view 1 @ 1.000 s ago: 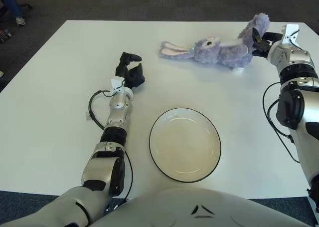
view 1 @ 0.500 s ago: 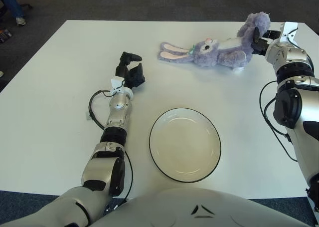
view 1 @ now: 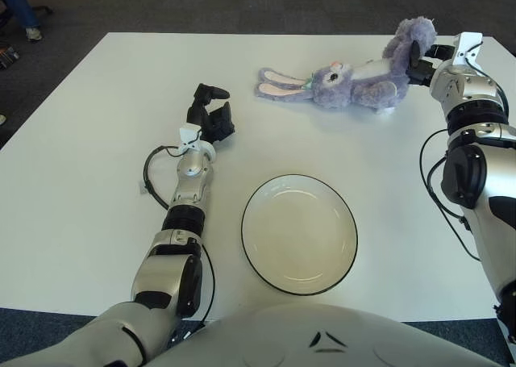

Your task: Put the doll into the plate.

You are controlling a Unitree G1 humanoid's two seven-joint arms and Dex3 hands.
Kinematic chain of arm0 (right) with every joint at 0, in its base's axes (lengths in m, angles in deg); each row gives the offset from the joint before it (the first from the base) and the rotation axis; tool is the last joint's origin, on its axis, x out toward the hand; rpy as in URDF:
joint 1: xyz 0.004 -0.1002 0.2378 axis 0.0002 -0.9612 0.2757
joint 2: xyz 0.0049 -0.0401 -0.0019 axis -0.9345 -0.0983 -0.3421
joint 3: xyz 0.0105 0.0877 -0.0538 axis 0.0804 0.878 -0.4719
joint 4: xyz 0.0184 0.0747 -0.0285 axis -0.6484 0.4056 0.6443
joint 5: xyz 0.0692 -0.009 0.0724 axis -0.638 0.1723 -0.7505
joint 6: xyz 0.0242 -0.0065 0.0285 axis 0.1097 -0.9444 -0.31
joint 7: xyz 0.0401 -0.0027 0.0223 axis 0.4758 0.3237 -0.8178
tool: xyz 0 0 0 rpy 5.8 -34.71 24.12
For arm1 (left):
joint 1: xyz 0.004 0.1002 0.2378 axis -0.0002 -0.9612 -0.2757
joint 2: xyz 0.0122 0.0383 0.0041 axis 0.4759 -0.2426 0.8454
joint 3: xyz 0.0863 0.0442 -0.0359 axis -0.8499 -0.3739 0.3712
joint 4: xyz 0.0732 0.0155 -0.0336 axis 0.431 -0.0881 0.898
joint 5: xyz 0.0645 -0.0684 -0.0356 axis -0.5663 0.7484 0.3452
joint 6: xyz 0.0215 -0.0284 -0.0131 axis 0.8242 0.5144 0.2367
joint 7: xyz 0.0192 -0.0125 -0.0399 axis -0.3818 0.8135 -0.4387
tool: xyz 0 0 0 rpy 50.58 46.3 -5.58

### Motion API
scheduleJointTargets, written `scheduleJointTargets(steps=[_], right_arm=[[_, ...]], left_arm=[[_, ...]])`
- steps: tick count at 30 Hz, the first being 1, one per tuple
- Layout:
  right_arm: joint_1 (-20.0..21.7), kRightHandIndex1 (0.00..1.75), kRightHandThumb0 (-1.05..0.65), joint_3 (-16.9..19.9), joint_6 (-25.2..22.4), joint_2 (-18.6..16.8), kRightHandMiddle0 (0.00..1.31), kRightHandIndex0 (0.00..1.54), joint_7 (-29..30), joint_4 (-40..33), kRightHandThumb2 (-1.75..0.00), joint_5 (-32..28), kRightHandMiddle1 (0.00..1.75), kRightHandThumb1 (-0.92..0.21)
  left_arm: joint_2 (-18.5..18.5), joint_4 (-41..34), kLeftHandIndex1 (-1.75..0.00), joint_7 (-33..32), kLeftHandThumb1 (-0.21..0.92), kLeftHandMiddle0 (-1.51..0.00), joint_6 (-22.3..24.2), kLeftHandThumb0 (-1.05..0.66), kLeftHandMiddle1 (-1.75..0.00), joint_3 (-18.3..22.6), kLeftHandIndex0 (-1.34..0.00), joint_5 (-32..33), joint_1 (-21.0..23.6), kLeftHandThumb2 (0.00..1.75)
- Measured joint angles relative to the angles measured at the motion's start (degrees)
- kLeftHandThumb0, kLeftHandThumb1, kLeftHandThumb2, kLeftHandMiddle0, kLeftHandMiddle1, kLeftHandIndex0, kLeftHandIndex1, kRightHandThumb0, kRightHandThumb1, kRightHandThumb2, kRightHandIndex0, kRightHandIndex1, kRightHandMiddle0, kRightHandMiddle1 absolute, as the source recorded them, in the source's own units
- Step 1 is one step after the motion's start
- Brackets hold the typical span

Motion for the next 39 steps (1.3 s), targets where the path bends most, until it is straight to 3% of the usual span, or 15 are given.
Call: scheduleJointTargets(steps=[8, 17, 24, 31, 39], right_arm=[[-4.4, 1.51, 0.00, -0.6, 0.3, 0.0, 0.61, 0.64, -0.5, -5.4, -1.12, 0.1, 1.50, -0.34], [-11.4, 1.46, 0.00, -1.0, 0.0, 0.0, 0.56, 0.67, -1.4, -16.5, -1.04, 0.1, 1.49, -0.40], [-17.2, 1.46, 0.00, -1.1, -0.5, -0.1, 0.53, 0.59, -3.3, -25.8, -0.96, 0.1, 1.51, -0.47], [-25.3, 1.48, 0.00, -0.7, -1.7, -0.3, 0.54, 0.55, -4.6, -38.5, -0.93, 0.0, 1.50, -0.50], [-36.4, 1.49, 0.00, -0.5, -6.6, -1.8, 0.58, 0.59, -5.0, -56.5, -0.97, 0.0, 1.46, -0.45]], left_arm=[[0.0, 0.1, -1.75, 0.0, 0.68, -1.08, 0.0, -0.38, -1.75, 0.0, -0.34, 0.0, 0.0, 0.85], [0.0, 0.4, -1.75, 0.0, 0.67, -1.06, 0.1, -0.38, -1.75, 0.0, -0.34, 0.0, 0.2, 0.86], [0.0, 0.3, -1.75, 0.0, 0.67, -1.06, 0.3, -0.38, -1.75, -0.2, -0.34, 0.0, 0.2, 0.86], [0.0, 0.3, -1.75, 0.0, 0.67, -1.08, 0.5, -0.38, -1.75, -0.2, -0.34, 0.0, 0.2, 0.86], [0.1, 0.4, -1.75, 0.3, 0.66, -1.12, 0.5, -0.38, -1.75, -0.2, -0.35, 0.0, 0.2, 0.88]])
